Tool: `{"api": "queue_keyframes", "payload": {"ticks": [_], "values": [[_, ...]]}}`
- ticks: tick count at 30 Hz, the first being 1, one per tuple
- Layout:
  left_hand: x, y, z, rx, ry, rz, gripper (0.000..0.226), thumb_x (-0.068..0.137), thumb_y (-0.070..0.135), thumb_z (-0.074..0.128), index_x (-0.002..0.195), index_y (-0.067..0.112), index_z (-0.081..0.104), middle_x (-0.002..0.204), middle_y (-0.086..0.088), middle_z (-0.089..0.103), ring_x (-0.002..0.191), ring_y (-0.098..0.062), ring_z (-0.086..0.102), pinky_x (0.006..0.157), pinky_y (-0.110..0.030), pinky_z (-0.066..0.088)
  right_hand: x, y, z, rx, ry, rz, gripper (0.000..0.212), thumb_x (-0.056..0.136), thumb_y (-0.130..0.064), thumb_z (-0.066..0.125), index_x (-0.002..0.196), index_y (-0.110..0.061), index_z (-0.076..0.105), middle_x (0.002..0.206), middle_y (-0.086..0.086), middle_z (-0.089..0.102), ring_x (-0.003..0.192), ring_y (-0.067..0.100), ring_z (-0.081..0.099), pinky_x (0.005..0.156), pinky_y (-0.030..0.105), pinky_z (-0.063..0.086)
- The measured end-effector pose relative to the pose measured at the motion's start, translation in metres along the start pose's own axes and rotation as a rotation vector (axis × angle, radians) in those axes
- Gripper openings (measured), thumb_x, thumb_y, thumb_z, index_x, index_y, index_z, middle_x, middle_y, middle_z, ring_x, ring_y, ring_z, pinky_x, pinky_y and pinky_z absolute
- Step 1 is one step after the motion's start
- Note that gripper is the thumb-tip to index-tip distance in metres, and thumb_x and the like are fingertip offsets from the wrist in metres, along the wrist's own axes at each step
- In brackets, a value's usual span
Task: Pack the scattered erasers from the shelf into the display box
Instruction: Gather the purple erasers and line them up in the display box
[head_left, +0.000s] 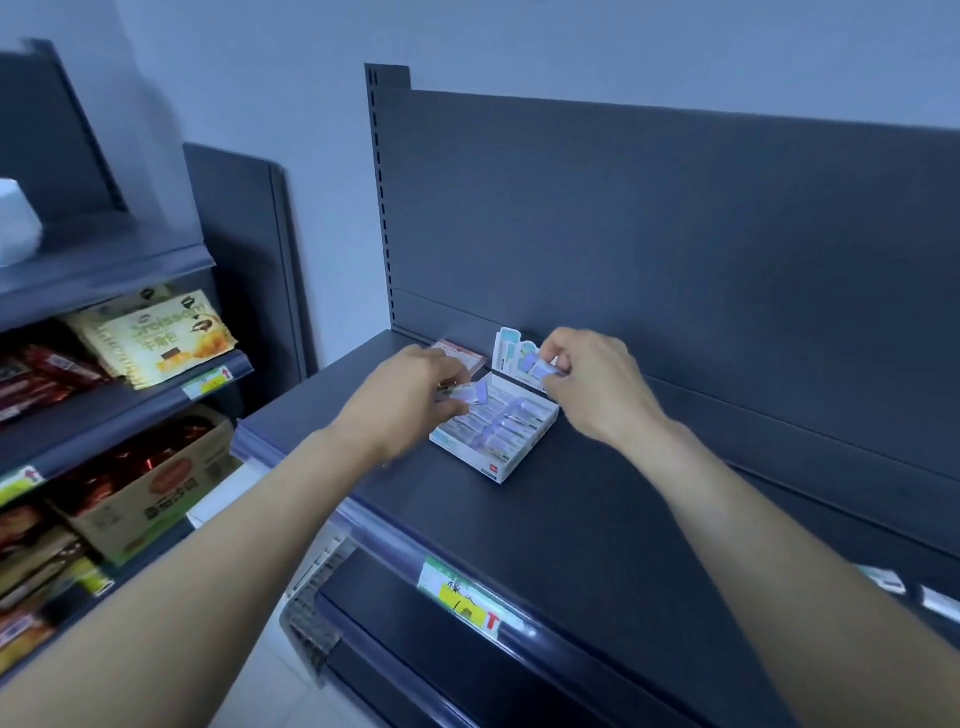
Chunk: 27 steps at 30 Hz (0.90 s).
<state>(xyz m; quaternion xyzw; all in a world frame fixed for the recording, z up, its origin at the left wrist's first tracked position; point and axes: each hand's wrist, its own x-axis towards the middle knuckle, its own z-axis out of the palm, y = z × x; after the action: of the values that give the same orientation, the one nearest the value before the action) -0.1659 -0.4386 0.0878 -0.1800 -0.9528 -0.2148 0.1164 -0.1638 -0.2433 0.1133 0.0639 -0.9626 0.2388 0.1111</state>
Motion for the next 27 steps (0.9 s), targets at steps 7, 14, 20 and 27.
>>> {"api": "queue_keyframes", "payload": {"ticks": [7,14,20,27], "values": [[0.034,-0.031,0.021,-0.018,-0.163,0.027,0.02,0.084,0.022,0.065,0.103,0.017,0.066,0.1,-0.001,0.061,0.09,-0.015,0.047,0.078,-0.028,0.042,0.023,0.005,0.017,-0.041,-0.081,0.032,0.02,0.087,-0.004,0.052,0.103,-0.014,0.059,0.098,0.004,0.06,0.089,0.028,0.057,0.071,0.032,0.046],[0.072,-0.058,0.039,-0.012,-0.399,0.17,0.025,0.085,0.024,0.064,0.109,0.015,0.066,0.103,-0.003,0.057,0.091,-0.021,0.054,0.082,-0.031,0.045,0.037,-0.005,0.041,-0.149,-0.166,0.179,0.022,0.085,-0.002,0.052,0.103,-0.013,0.061,0.102,0.004,0.061,0.095,0.029,0.058,0.079,0.038,0.052],[0.097,-0.083,0.053,0.016,-0.554,0.365,0.024,0.084,0.022,0.063,0.107,0.017,0.067,0.104,0.001,0.058,0.095,-0.02,0.057,0.084,-0.033,0.048,0.046,-0.02,0.068,-0.197,-0.198,0.373,0.023,0.086,-0.007,0.052,0.104,-0.019,0.061,0.11,0.004,0.062,0.099,0.028,0.057,0.082,0.035,0.05],[0.113,-0.104,0.071,-0.048,-0.729,0.48,0.028,0.081,0.023,0.067,0.108,0.017,0.065,0.095,0.003,0.055,0.087,-0.015,0.052,0.078,-0.029,0.043,0.042,-0.032,0.088,-0.218,-0.227,0.554,0.021,0.086,-0.009,0.052,0.102,-0.02,0.061,0.11,0.006,0.061,0.099,0.028,0.057,0.082,0.037,0.05]]}}
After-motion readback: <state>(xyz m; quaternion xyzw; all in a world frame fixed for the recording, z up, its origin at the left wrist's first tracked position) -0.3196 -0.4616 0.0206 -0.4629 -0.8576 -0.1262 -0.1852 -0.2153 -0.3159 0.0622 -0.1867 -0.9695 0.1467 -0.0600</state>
